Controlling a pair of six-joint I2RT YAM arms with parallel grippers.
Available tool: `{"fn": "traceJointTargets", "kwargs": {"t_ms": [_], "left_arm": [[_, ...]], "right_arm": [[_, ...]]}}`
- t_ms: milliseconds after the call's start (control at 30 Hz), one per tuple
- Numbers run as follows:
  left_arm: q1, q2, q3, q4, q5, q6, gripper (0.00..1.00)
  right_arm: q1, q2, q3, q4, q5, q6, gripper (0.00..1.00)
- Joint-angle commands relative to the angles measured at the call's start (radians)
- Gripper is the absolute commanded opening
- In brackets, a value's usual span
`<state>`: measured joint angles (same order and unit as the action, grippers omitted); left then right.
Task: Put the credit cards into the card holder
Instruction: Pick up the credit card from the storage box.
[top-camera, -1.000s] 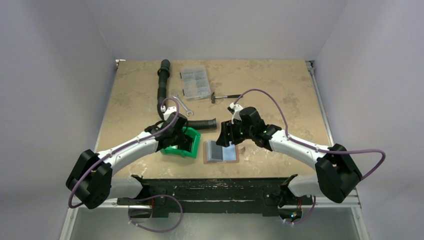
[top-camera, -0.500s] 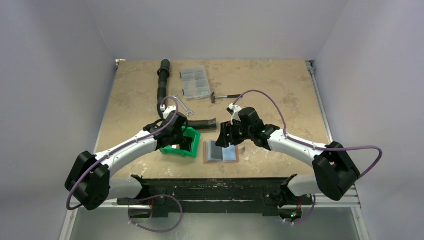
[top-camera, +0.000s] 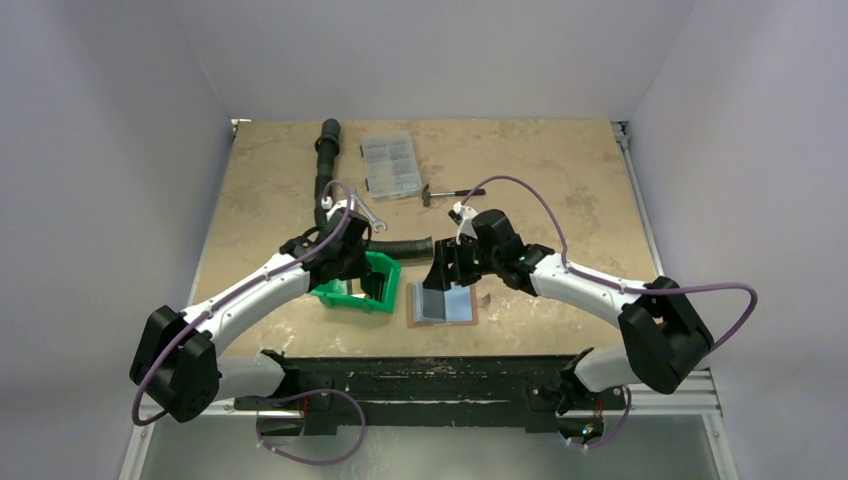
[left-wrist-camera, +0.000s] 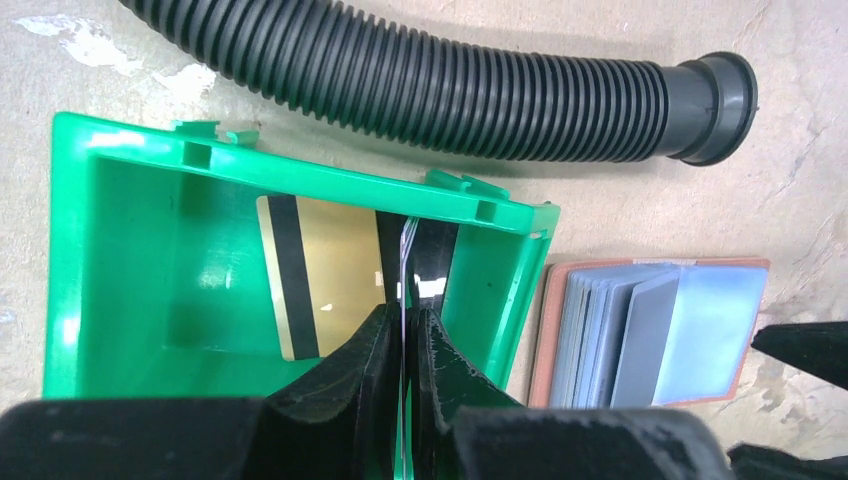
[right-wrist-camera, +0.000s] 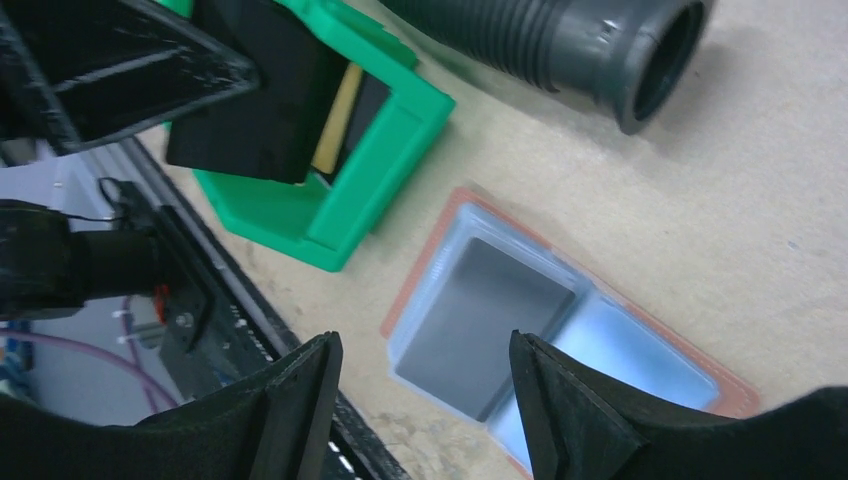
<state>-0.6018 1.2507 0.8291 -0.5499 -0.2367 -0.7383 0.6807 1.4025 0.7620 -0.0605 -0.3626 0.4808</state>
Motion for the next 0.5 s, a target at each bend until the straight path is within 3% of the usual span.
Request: {"fn": "traceJointTargets", "kwargs": {"t_ms": [0, 467], "left_arm": [[0.054, -0.035, 0.040, 0.004, 0.080, 0.044, 0.00], [0.188, -0.154, 0.044, 0.011, 0.231, 0.128, 0.00]], "right_arm": [[0.008, 0.004, 0.075, 0.102, -0.096, 0.059, 0.72], [0.051, 0.140, 0.105, 0.457, -0.289, 0.360, 0.77]]}}
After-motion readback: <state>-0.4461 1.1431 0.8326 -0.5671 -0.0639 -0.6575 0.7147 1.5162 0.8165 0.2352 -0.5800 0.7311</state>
